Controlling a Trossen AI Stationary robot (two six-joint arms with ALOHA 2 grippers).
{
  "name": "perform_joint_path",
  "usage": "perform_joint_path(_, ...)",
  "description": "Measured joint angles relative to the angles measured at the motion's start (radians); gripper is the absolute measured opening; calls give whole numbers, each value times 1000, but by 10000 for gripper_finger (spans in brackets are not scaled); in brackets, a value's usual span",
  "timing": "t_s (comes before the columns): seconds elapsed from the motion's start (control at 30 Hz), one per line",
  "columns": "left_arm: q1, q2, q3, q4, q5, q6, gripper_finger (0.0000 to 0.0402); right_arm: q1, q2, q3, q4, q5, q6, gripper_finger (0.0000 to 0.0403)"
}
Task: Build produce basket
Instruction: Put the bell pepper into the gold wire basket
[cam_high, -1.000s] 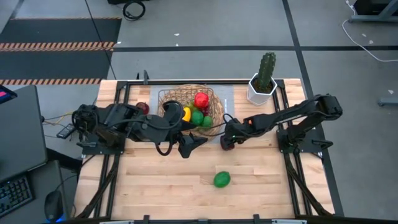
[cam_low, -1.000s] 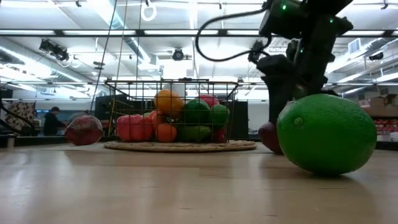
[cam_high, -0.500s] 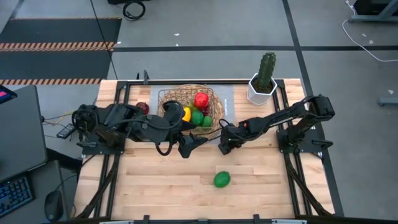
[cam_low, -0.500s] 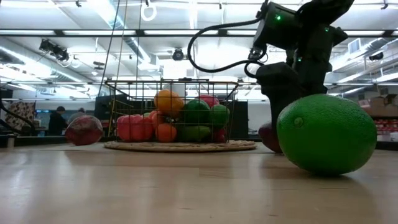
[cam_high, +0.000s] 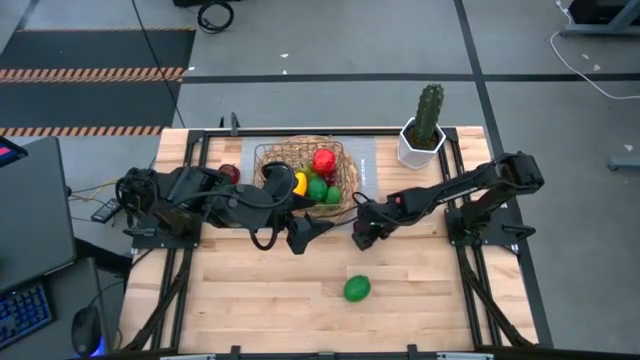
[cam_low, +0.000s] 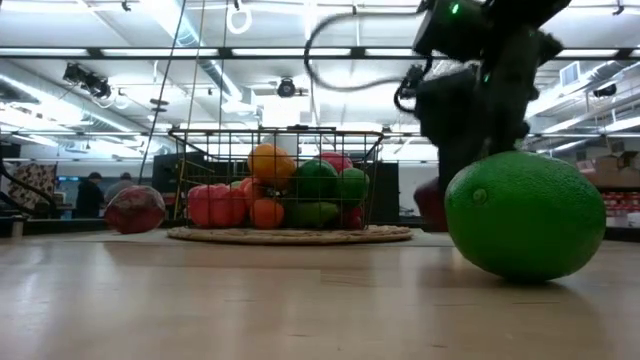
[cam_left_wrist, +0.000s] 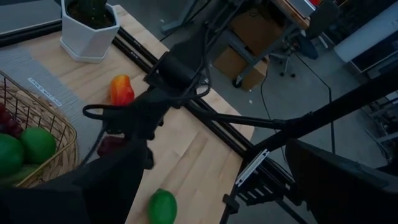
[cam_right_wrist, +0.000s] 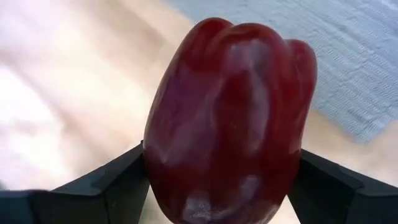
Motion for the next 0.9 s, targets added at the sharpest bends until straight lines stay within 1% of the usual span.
perform_joint_path(0.1,0,0,0,-1,0,1,389,21,-61,0,3,-5,3,324)
perform_joint_path(0.17,0,0,0,-1,0,1,389,31,-118,0,7,16,20,324)
perform_joint_path(0.27,0,0,0,-2,0,1,389,38,-211,0,63,80,26,323)
perform_joint_path(0.37,0,0,0,-1,0,10,389,37,-289,0,185,162,3,323)
perform_joint_path(0.47,0,0,0,0,0,23,389,15,-328,0,310,247,-32,323)
perform_joint_path(0.57,0,0,0,0,0,23,389,-28,-335,2,369,299,-36,323)
perform_joint_path(0.63,0,0,0,2,0,23,389,-63,-323,2,379,299,-24,323)
perform_joint_path(0.9,-4,0,0,5,0,19,389,-171,-209,3,540,209,5,323)
